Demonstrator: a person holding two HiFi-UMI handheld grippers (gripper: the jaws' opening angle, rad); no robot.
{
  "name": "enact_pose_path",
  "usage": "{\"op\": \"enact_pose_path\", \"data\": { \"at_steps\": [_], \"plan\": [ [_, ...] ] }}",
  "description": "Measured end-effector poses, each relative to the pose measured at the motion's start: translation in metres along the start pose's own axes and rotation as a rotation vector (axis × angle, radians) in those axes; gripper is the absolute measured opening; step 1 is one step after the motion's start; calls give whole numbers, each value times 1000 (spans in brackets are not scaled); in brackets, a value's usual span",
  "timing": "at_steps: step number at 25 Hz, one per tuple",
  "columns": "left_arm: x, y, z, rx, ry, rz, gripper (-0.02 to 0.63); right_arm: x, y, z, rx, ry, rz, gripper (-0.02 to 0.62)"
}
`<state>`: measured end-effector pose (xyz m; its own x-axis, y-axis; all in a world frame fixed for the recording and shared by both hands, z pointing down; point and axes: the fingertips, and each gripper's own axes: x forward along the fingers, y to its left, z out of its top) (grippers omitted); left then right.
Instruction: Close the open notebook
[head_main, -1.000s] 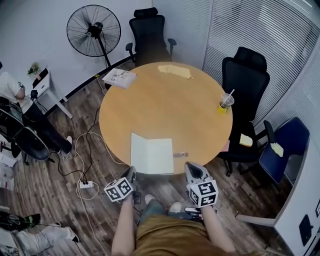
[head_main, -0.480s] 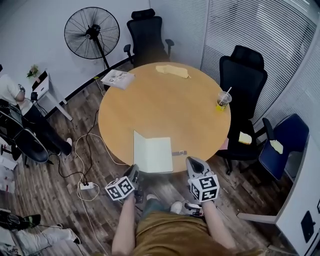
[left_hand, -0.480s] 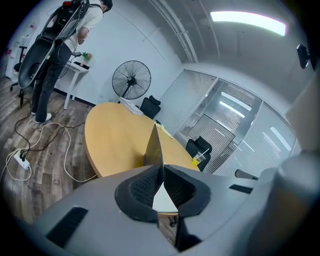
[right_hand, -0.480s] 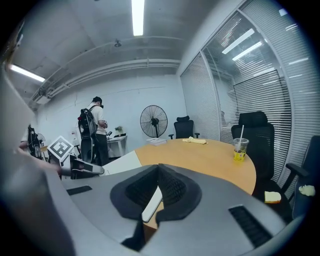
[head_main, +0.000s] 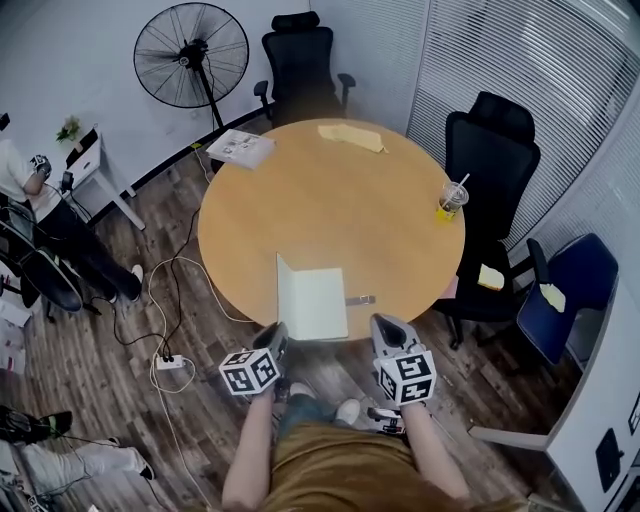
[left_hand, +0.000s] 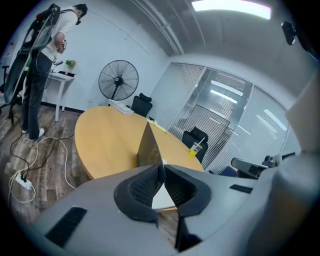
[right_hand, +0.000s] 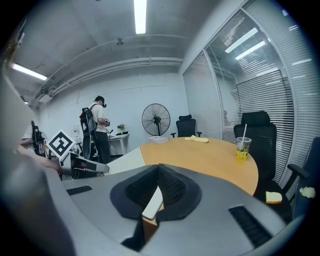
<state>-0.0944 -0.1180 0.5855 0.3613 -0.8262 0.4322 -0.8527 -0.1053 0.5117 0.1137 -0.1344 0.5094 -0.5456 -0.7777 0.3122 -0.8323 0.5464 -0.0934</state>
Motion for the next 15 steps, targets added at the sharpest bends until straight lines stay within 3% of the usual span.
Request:
{"op": "enact_pose_path", "data": {
  "at_steps": [6,15],
  "plan": [
    [10,-20,-4,104,52,-23,61,-3,-4,-5,7,8,-13,11],
    [21,-37,-10,157,92,-58,72,-2,-7,-7,52,2,-16,11]
  ]
}}
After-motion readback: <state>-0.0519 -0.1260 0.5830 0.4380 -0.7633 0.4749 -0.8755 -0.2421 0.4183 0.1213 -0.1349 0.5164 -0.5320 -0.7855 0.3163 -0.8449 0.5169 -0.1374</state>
